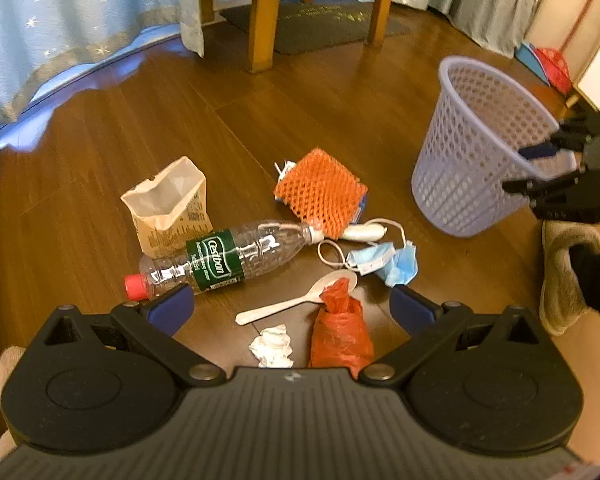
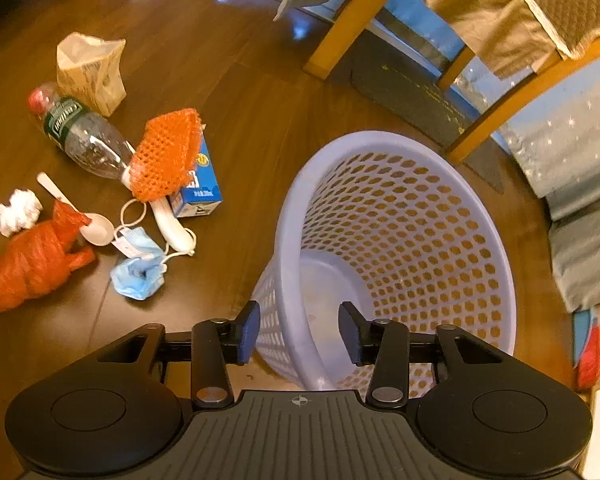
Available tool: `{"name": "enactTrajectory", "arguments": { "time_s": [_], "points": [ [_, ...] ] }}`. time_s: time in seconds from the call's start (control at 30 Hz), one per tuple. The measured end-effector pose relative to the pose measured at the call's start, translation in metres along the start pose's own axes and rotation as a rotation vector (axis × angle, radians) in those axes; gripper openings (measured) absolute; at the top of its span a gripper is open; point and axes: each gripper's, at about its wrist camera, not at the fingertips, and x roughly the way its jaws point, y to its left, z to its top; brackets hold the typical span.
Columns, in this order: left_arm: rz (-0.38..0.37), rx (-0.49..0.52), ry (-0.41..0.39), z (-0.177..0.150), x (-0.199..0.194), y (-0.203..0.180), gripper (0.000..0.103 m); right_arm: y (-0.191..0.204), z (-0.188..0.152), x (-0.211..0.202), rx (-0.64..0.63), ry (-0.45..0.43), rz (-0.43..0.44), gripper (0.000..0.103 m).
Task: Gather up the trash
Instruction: 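Grasp the lavender wastebasket rim with the right gripper and lift it, then grasp the red plastic bag with the left gripper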
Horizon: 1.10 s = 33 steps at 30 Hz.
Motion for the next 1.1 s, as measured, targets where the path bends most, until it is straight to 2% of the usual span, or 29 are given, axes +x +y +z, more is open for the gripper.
{"name": "enactTrajectory", "arguments": {
  "time_s": [0.23,0.37,0.43,0.63,0.97,1.1],
  "points": [
    [-0.04,0.0,0.011,-0.002,0.012,-0.004,0.102,0.012,0.004,0.009,-0.047,0.007,-0.01,0.025],
    [-0.035,0.001,-0.001,-0.001,0.014,-0.005,0.102,0.016,0.003,0.011,-0.062,0.01,-0.043,0.021],
    [-0.032,0.001,-0.001,-0.001,0.016,-0.005,0.102,0.018,0.001,0.011,-0.064,0.015,-0.052,0.015],
    [-0.03,0.012,0.008,-0.002,0.018,-0.006,0.102,0.034,-0.004,0.009,-0.111,0.025,-0.075,0.012],
    [-0.027,0.049,0.037,-0.014,0.031,-0.006,0.101,0.09,-0.026,0.015,-0.367,0.008,-0.191,0.01],
    [-0.039,0.066,0.042,-0.022,0.038,-0.006,0.098,0.098,-0.034,0.021,-0.407,0.007,-0.221,0.01]
  ]
}}
